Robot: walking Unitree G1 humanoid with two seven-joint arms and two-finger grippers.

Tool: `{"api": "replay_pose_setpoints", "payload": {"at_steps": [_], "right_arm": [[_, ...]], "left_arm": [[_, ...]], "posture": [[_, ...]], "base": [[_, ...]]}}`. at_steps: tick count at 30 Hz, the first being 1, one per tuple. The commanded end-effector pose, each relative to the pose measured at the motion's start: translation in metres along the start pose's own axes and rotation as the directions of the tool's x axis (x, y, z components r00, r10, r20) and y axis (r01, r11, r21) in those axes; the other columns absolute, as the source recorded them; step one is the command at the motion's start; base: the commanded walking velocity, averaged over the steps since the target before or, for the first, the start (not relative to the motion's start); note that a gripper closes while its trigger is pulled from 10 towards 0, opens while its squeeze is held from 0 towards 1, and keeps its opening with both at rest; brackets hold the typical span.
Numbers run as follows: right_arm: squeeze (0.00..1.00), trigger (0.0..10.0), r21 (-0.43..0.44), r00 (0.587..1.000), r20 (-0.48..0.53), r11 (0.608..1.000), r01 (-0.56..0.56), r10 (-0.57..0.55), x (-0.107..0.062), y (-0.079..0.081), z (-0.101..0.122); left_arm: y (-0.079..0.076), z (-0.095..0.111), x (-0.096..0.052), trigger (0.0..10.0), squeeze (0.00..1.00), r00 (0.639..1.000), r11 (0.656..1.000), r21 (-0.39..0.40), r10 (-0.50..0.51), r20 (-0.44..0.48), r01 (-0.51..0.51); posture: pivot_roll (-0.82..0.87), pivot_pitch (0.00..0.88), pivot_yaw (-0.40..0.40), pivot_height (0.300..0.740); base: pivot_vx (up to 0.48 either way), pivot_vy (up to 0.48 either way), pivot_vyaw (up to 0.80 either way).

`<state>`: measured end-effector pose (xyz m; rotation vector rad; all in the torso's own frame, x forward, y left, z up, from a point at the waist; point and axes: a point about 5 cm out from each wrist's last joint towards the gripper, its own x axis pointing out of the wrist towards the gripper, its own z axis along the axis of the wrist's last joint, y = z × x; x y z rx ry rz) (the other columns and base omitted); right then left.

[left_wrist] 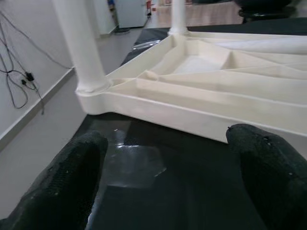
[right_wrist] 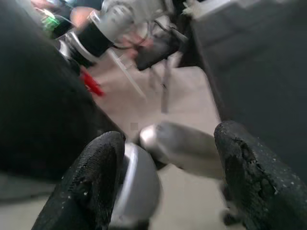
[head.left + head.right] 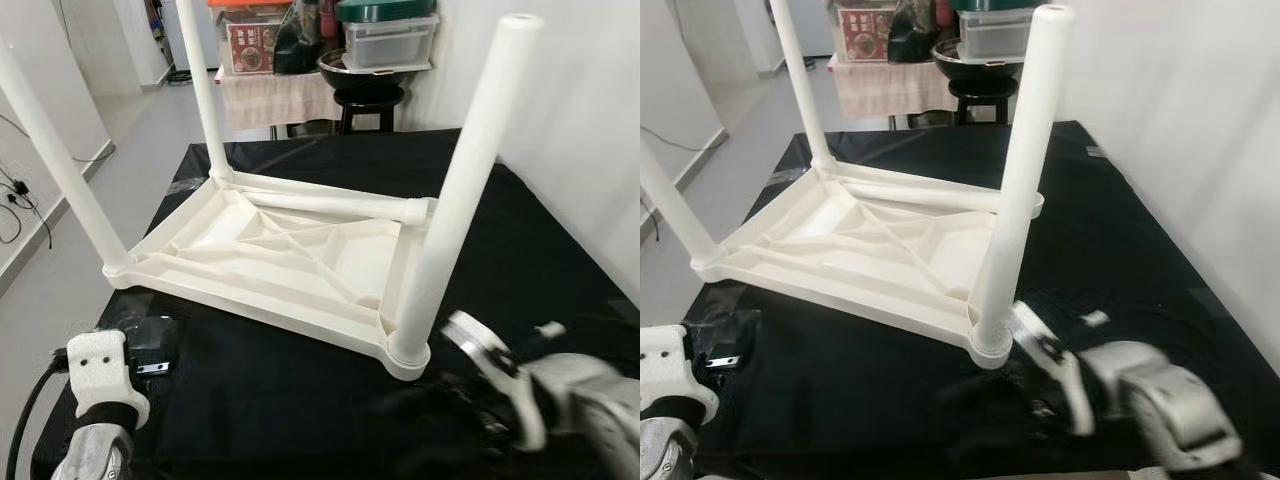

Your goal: Building children table

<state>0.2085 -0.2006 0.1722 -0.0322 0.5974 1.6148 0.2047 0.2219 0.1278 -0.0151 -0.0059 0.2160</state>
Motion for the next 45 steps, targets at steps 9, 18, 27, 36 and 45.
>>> {"api": "replay_pose_setpoints", "payload": {"at_steps": [9,18,27,36,45], "right_arm": [[0.00,10.0,-0.236,0.729,-0.426,0.843,0.483,-0.536,-0.083,-0.040,-0.005],[0.00,10.0,-0.374,0.732,-0.296,0.779,0.503,-0.614,-0.056,-0.068,0.021],[0.00,10.0,-0.490,0.921,-0.121,0.829,0.269,-0.371,0.005,-0.077,0.055],[0.00,10.0,-0.529,0.983,-0.180,0.846,-0.071,-0.031,0.053,-0.049,0.062],[0.00,10.0,-0.542,0.963,-0.262,0.818,-0.195,0.055,0.060,-0.043,0.059]], "left_arm": [[-0.007,-0.002,0.004,10.0,0.00,0.999,0.999,0.006,-0.047,-0.005,0.047],[-0.003,-0.004,0.005,10.0,0.00,0.999,0.999,0.032,-0.005,-0.032,0.006],[0.007,-0.006,0.004,10.0,0.00,0.998,0.998,0.055,0.040,-0.052,-0.037],[0.003,-0.006,0.005,10.0,0.00,0.998,0.998,0.054,0.033,-0.055,-0.030],[0.002,-0.007,0.005,10.0,0.00,0.997,0.998,0.057,0.034,-0.062,-0.030]], "posture": [[-0.05,0.051,0.022,0.740],[-0.03,0.050,0.023,0.740],[-0.01,0.052,0.021,0.740],[0.00,0.053,0.021,0.740],[0.01,0.048,0.020,0.740]], "base": [[0.000,0.000,0.00],[0.000,0.000,0.00],[0.000,0.000,0.00],[0.000,0.000,0.00],[0.000,0.000,0.00]]}}
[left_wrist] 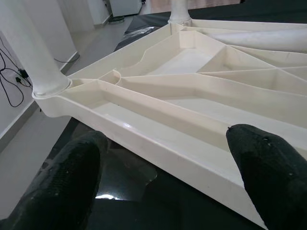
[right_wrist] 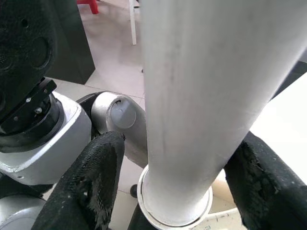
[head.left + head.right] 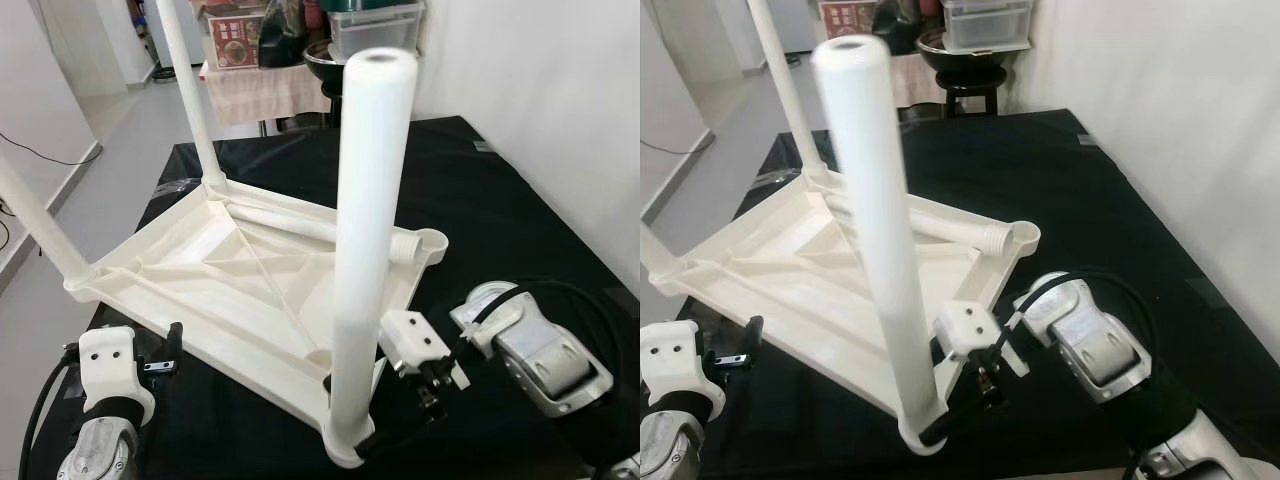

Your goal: Building children table

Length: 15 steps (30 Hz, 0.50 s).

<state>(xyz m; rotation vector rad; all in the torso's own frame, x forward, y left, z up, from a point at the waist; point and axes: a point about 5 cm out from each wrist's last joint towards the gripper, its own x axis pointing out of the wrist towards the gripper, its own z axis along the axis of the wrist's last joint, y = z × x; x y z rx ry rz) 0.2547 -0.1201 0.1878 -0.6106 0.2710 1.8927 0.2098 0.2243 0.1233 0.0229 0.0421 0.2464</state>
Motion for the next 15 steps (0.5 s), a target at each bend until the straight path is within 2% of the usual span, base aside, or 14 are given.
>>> {"api": "replay_pose_setpoints", "payload": {"at_steps": [1,4,9,10,11,12,13,15], "right_arm": [[0.00,10.0,-0.012,1.000,-0.031,1.000,0.000,-0.001,-0.002,-0.003,-0.004],[0.00,10.0,-0.021,0.956,-0.259,0.991,0.136,-0.137,-0.030,-0.027,-0.031],[0.00,10.0,-0.040,0.922,-0.345,0.985,0.170,-0.174,-0.040,-0.034,-0.037],[0.00,10.0,-0.075,0.893,-0.391,0.975,0.209,-0.222,-0.045,-0.043,-0.037],[0.00,10.0,-0.075,0.893,-0.391,0.975,0.209,-0.222,-0.045,-0.043,-0.037],[0.00,10.0,-0.101,0.872,-0.418,0.967,0.233,-0.254,-0.048,-0.049,-0.037],[0.00,10.0,-0.128,0.850,-0.458,0.965,0.228,-0.261,-0.052,-0.053,-0.037],[0.00,10.0,-0.141,0.836,-0.486,0.967,0.211,-0.253,-0.055,-0.055,-0.037]], "left_arm": [[0.001,-0.003,0.000,10.0,0.00,1.000,1.000,0.014,0.002,-0.020,-0.001],[-0.001,-0.004,0.000,10.0,0.00,1.000,1.000,0.011,-0.007,-0.026,0.007],[-0.002,-0.005,-0.001,10.0,0.00,1.000,1.000,0.010,-0.009,-0.028,0.009],[-0.002,-0.005,-0.001,10.0,0.00,0.999,1.000,0.011,-0.012,-0.031,0.012],[-0.002,-0.005,-0.001,10.0,0.00,0.999,1.000,0.011,-0.012,-0.031,0.012],[-0.002,-0.005,-0.002,10.0,0.00,0.999,1.000,0.011,-0.013,-0.032,0.014],[-0.003,-0.006,-0.003,10.0,0.00,0.999,1.000,0.012,-0.018,-0.036,0.018],[-0.003,-0.006,-0.004,10.0,0.00,0.999,1.000,0.013,-0.022,-0.040,0.023]], "posture": [[0.01,0.048,0.020,0.740],[0.01,0.042,0.013,0.740],[0.01,0.039,0.013,0.740],[0.02,0.038,0.013,0.740],[0.02,0.038,0.013,0.740],[0.02,0.038,0.012,0.740],[0.02,0.040,0.012,0.740],[0.03,0.046,0.009,0.740]], "base": [[0.000,0.000,0.00],[0.000,0.000,0.00],[0.000,0.000,0.00],[0.000,0.000,0.00],[0.000,0.000,0.00],[0.000,0.000,0.00],[0.000,0.000,0.00],[0.000,0.000,0.00]]}}
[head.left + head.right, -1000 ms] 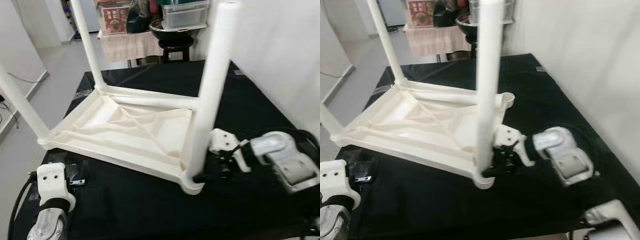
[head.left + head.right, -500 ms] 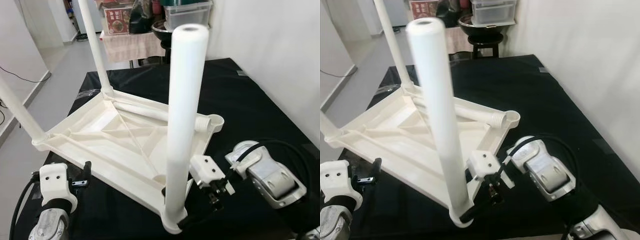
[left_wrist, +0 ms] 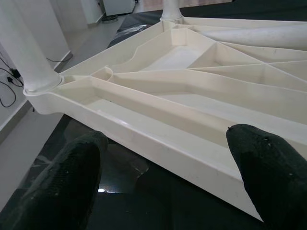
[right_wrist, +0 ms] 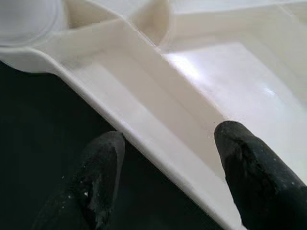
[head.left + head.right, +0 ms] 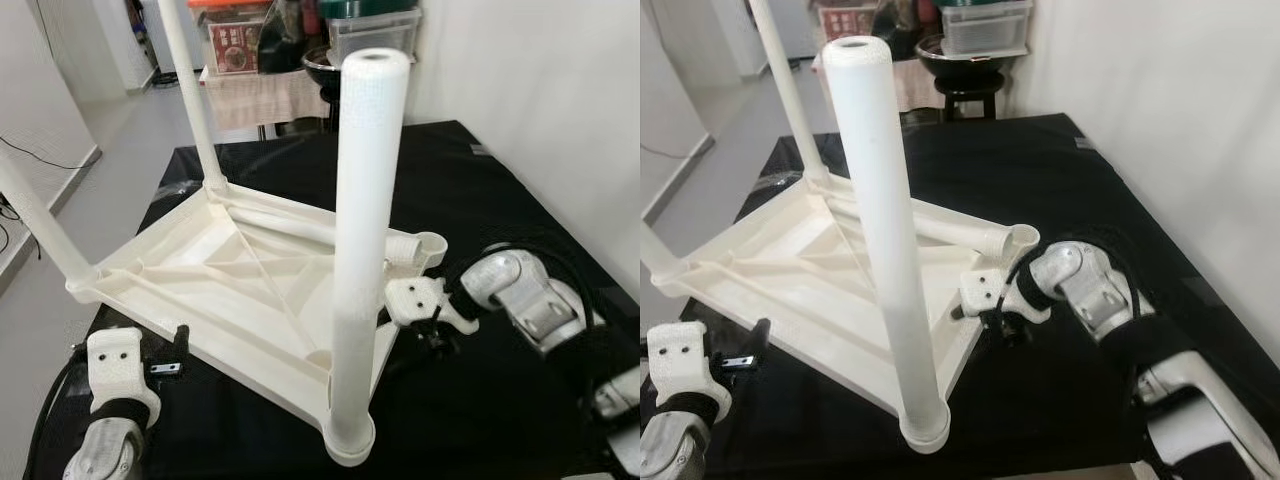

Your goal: Building children table

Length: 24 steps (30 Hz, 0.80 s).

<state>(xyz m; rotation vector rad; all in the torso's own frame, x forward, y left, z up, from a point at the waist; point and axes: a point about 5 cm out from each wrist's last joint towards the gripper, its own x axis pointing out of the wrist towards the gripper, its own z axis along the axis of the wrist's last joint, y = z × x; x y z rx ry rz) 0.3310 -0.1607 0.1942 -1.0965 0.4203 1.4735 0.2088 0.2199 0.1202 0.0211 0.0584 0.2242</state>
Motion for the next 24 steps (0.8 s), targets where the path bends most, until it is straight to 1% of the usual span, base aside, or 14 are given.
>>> {"api": "replay_pose_setpoints", "payload": {"at_steps": [1,2,5,9,10,11,14,18,19,20,21,22,23,24], "right_arm": [[0.00,10.0,-0.048,0.998,-0.054,0.998,-0.038,0.035,0.003,-0.002,-0.002],[0.00,10.0,-0.082,0.994,-0.098,0.995,-0.059,0.051,0.003,-0.004,-0.004],[0.00,10.0,-0.137,0.985,-0.152,0.986,-0.098,0.077,0.007,-0.004,-0.005],[0.00,10.0,-0.190,0.977,-0.183,0.971,-0.142,0.107,0.012,-0.003,-0.004],[0.00,10.0,-0.248,0.967,-0.213,0.950,-0.189,0.137,0.018,-0.001,-0.002],[0.00,10.0,-0.248,0.967,-0.213,0.950,-0.189,0.137,0.018,-0.001,-0.002],[0.00,10.0,-0.390,0.944,-0.288,0.881,-0.268,0.160,0.033,-0.001,0.004],[0.00,10.0,-0.476,0.943,-0.318,0.844,-0.246,0.096,0.042,-0.008,0.010],[0.00,4.3,-0.507,0.941,-0.329,0.827,-0.243,0.075,0.045,-0.011,0.014],[0.00,4.3,-0.527,0.940,-0.335,0.814,-0.242,0.063,0.048,-0.012,0.016],[0.00,0.0,-0.559,0.934,-0.351,0.788,-0.259,0.058,0.051,-0.012,0.020],[0.00,0.0,-0.580,0.930,-0.362,0.768,-0.272,0.056,0.053,-0.012,0.022],[0.00,0.0,-0.580,0.930,-0.362,0.768,-0.272,0.056,0.053,-0.012,0.022],[0.00,0.0,-0.592,0.925,-0.373,0.751,-0.292,0.066,0.055,-0.012,0.024]], "left_arm": [[0.001,-0.003,-0.003,10.0,0.00,1.000,1.000,0.013,-0.005,-0.027,0.005],[0.000,-0.004,-0.005,10.0,0.00,0.999,1.000,0.009,-0.019,-0.032,0.020],[-0.003,-0.005,-0.009,10.0,0.00,0.998,0.999,0.005,-0.041,-0.040,0.041],[-0.004,-0.006,-0.011,10.0,0.00,0.997,0.999,0.005,-0.052,-0.048,0.053],[-0.005,-0.006,-0.013,10.0,0.00,0.997,0.998,0.005,-0.057,-0.053,0.058],[-0.005,-0.006,-0.013,10.0,0.00,0.997,0.998,0.005,-0.057,-0.053,0.058],[-0.006,-0.007,-0.017,10.0,0.00,0.996,0.998,0.001,-0.063,-0.061,0.063],[-0.007,-0.006,-0.019,10.0,0.00,0.996,0.998,0.000,-0.066,-0.063,0.066],[-0.009,-0.005,-0.020,10.0,0.00,0.995,0.998,-0.004,-0.070,-0.064,0.070],[-0.010,-0.005,-0.020,10.0,0.00,0.995,0.997,-0.006,-0.074,-0.065,0.074],[-0.013,-0.005,-0.022,10.0,0.00,0.994,0.997,-0.008,-0.082,-0.066,0.081],[-0.015,-0.004,-0.023,10.0,0.00,0.994,0.996,-0.009,-0.087,-0.067,0.087],[-0.015,-0.004,-0.023,10.0,0.00,0.994,0.996,-0.009,-0.087,-0.067,0.087],[-0.016,-0.004,-0.023,10.0,0.00,0.994,0.996,-0.008,-0.091,-0.068,0.091]], "posture": [[0.03,0.047,0.009,0.740],[0.03,0.054,0.007,0.740],[0.03,0.061,0.006,0.740],[0.03,0.065,0.005,0.740],[0.03,0.070,0.004,0.740],[0.03,0.070,0.004,0.740],[0.03,0.074,0.001,0.740],[0.03,0.074,0.001,0.740],[0.03,0.073,0.003,0.740],[0.03,0.073,0.003,0.740],[0.03,0.073,-0.001,0.740],[0.03,0.073,-0.001,0.740],[0.03,0.073,-0.001,0.740],[0.03,0.071,-0.003,0.740]], "base": [[0.000,0.000,0.00],[0.000,0.000,0.00],[0.000,0.000,0.00],[0.000,0.000,0.00],[0.000,0.000,0.00],[0.000,0.000,0.00],[0.000,0.000,0.00],[0.000,0.000,0.00],[0.000,0.000,0.00],[0.000,0.000,0.00],[0.000,0.000,0.00],[0.000,0.000,0.00],[0.000,0.000,0.00],[0.000,0.000,0.00]]}}
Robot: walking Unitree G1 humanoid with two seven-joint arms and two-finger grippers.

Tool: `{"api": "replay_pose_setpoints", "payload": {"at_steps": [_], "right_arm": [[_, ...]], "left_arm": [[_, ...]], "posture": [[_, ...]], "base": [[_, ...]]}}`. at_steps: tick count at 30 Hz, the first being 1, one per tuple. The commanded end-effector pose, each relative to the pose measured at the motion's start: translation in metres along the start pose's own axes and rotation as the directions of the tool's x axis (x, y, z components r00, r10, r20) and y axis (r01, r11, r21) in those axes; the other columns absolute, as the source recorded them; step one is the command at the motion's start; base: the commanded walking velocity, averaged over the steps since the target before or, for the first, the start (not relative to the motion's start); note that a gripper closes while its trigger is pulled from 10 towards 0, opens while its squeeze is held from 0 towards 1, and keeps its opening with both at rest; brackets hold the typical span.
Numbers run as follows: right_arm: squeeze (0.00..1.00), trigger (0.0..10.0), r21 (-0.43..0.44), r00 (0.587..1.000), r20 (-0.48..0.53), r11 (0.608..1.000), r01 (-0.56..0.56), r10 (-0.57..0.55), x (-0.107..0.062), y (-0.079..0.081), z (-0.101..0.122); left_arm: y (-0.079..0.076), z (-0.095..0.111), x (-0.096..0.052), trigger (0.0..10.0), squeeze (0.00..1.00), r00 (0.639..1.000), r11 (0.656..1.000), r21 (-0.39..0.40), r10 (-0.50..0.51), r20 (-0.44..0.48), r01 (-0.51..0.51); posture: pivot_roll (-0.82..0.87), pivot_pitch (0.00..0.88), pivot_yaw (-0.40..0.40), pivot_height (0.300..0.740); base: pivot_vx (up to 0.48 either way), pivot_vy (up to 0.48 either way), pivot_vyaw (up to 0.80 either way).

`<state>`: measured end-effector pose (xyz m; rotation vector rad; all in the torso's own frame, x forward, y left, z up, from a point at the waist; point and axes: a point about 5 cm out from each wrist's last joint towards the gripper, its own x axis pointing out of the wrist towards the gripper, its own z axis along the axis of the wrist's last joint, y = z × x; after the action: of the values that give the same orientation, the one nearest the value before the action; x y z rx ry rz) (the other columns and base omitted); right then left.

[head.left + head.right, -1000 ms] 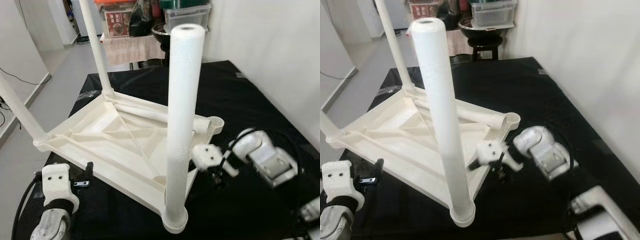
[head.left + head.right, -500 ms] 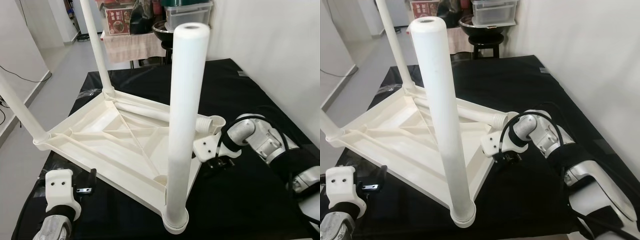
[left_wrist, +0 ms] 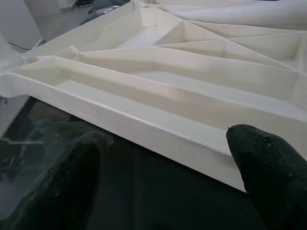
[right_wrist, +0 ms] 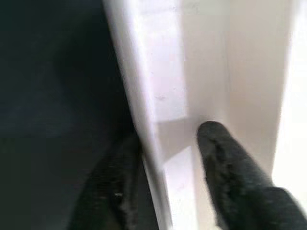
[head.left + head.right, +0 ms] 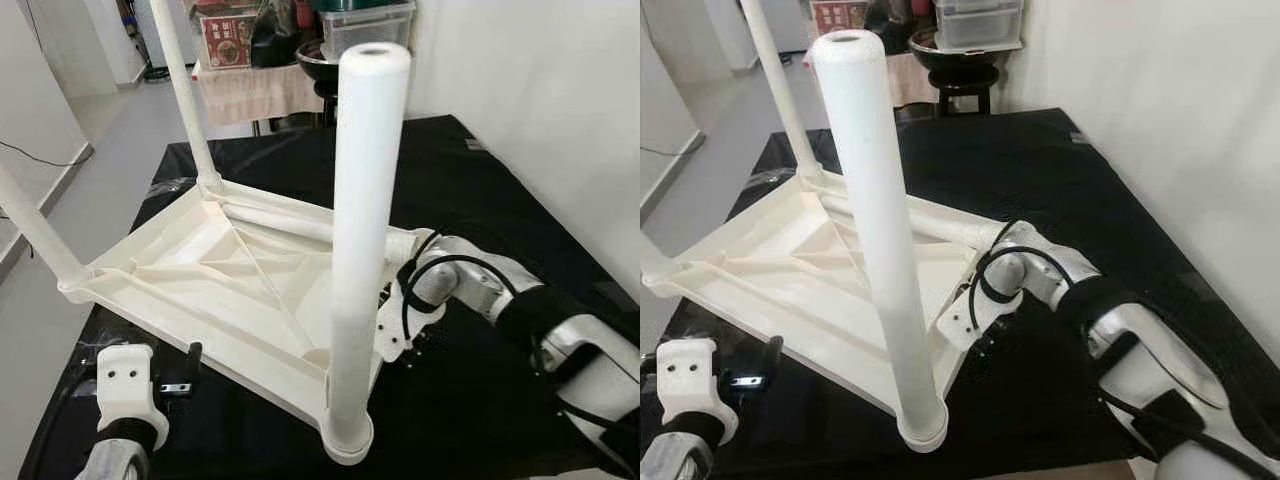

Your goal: Building children table

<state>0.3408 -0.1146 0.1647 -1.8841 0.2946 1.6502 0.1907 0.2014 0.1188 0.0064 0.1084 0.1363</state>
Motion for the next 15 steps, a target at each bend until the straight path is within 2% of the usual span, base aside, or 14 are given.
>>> {"api": "replay_pose_setpoints", "payload": {"at_steps": [1,5,10,15], "right_arm": [[0.00,0.0,-0.060,1.000,-0.009,0.998,-0.004,0.003,0.002,-0.006,0.007],[0.00,0.0,-0.095,0.999,-0.033,0.995,-0.019,0.016,0.001,-0.011,0.008],[0.00,0.0,-0.088,0.996,-0.051,0.993,-0.077,0.073,0.000,-0.005,0.002],[0.00,0.0,0.025,0.996,-0.044,0.997,-0.078,0.079,-0.002,0.004,-0.010]], "left_arm": [[-0.002,-0.002,-0.001,10.0,0.00,1.000,1.000,0.002,-0.004,-0.019,0.004],[-0.002,-0.002,-0.001,10.0,0.00,1.000,1.000,0.006,0.003,-0.017,-0.003],[0.001,0.001,-0.001,10.0,0.00,1.000,1.000,0.014,0.016,-0.008,-0.016],[0.002,0.002,0.001,10.0,0.00,1.000,1.000,0.017,0.024,-0.009,-0.024]], "posture": [[0.03,0.071,-0.003,0.740],[0.04,0.069,-0.010,0.740],[0.03,0.067,-0.016,0.740],[0.03,0.067,-0.013,0.740]], "base": [[0.000,0.000,0.00],[0.000,0.000,0.00],[0.000,0.000,0.00],[0.000,0.000,0.00]]}}
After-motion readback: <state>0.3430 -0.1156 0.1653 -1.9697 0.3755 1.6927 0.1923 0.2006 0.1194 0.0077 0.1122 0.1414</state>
